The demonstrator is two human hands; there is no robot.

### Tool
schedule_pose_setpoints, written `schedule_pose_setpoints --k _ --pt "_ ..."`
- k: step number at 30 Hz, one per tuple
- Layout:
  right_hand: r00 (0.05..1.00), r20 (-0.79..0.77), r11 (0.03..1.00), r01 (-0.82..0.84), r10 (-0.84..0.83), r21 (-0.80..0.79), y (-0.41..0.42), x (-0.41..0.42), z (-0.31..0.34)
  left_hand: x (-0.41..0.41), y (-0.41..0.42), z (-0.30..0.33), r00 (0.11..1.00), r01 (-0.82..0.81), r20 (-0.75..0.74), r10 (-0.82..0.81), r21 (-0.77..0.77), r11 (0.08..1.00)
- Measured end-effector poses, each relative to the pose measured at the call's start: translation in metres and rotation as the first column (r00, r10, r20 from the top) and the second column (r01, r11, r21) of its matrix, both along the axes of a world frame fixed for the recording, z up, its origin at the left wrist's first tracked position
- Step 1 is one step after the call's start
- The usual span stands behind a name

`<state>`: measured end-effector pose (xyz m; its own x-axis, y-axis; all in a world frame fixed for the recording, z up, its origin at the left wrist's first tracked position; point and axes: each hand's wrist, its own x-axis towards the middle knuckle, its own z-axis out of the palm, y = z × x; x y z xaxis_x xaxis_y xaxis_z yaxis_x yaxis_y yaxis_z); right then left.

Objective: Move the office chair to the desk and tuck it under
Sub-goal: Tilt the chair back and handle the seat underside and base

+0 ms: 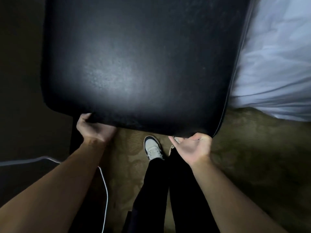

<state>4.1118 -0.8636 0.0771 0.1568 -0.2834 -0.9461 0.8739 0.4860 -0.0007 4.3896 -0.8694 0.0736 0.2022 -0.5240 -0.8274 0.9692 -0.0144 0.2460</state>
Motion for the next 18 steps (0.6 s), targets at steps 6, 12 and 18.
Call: schedule_pose_setpoints --k 6,12,18 --pt "0.980 -0.053 0.976 -0.188 0.194 0.107 0.018 0.004 0.017 0.004 0.029 0.027 0.948 0.309 -0.015 -0.319 0.292 0.905" --pt "0.862 -0.112 0.866 -0.476 0.494 0.153 0.004 0.019 0.094 -0.041 0.012 0.114 0.708 0.595 -0.029 -0.706 0.563 0.574" --pt "0.681 -0.338 0.740 -0.669 0.649 0.072 -0.037 0.013 0.196 -0.079 -0.023 0.216 0.527 0.715 0.154 -0.836 0.451 0.534"
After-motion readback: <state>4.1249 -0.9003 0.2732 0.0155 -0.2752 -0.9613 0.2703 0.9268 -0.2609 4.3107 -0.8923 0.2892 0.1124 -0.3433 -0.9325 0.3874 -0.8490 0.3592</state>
